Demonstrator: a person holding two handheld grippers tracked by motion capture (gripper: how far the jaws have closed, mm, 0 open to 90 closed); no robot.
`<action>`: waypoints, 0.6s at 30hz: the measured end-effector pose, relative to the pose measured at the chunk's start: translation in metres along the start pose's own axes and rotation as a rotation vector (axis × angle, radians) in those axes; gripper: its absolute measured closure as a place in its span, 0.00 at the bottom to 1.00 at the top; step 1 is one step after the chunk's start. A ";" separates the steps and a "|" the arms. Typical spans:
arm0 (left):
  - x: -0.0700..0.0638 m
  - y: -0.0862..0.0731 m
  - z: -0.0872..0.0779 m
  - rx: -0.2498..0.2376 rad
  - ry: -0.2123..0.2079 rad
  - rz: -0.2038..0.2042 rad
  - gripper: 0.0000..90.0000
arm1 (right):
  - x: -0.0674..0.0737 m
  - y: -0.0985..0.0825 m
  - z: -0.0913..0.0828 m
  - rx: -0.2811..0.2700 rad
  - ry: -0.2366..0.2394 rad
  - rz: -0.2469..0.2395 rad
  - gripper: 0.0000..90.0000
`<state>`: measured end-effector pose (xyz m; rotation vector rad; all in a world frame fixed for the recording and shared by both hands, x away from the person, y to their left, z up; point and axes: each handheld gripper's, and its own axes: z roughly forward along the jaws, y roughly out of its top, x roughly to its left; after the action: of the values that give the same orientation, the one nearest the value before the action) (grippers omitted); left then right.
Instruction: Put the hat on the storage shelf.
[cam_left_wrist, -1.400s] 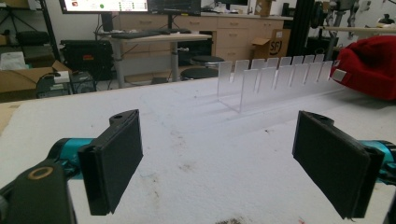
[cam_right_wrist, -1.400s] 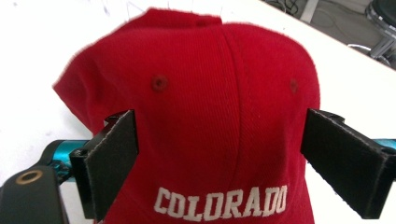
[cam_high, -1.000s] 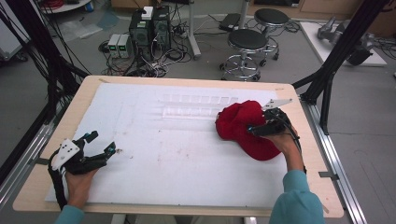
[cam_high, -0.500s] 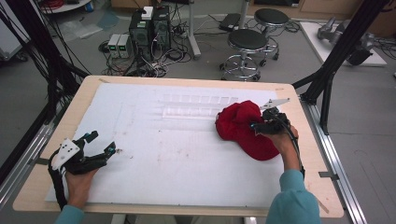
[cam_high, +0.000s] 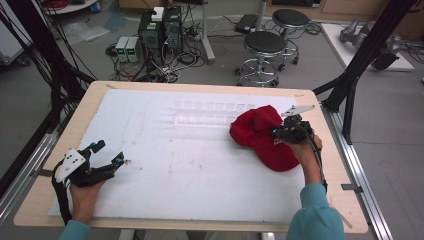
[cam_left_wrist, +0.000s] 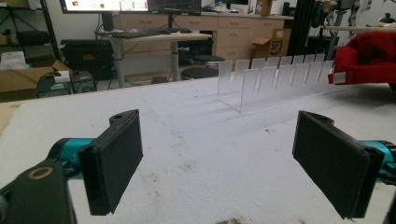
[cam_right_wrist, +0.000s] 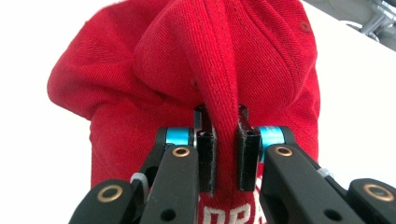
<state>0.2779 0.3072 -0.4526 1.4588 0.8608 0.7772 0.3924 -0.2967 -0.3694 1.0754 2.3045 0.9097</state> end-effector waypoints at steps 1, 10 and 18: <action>-0.001 0.000 0.000 -0.001 0.002 0.001 0.18 | 0.000 0.001 -0.002 -0.016 -0.003 0.002 0.91; 0.000 0.001 0.002 0.016 0.015 -0.006 0.18 | 0.003 0.003 -0.020 -0.086 -0.018 0.017 0.91; 0.001 0.001 0.002 0.017 0.008 -0.017 0.18 | 0.005 0.005 -0.041 -0.216 -0.040 0.056 0.91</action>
<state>0.2802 0.3068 -0.4517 1.4626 0.8873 0.7648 0.3665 -0.3060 -0.3375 1.0596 2.0965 1.1197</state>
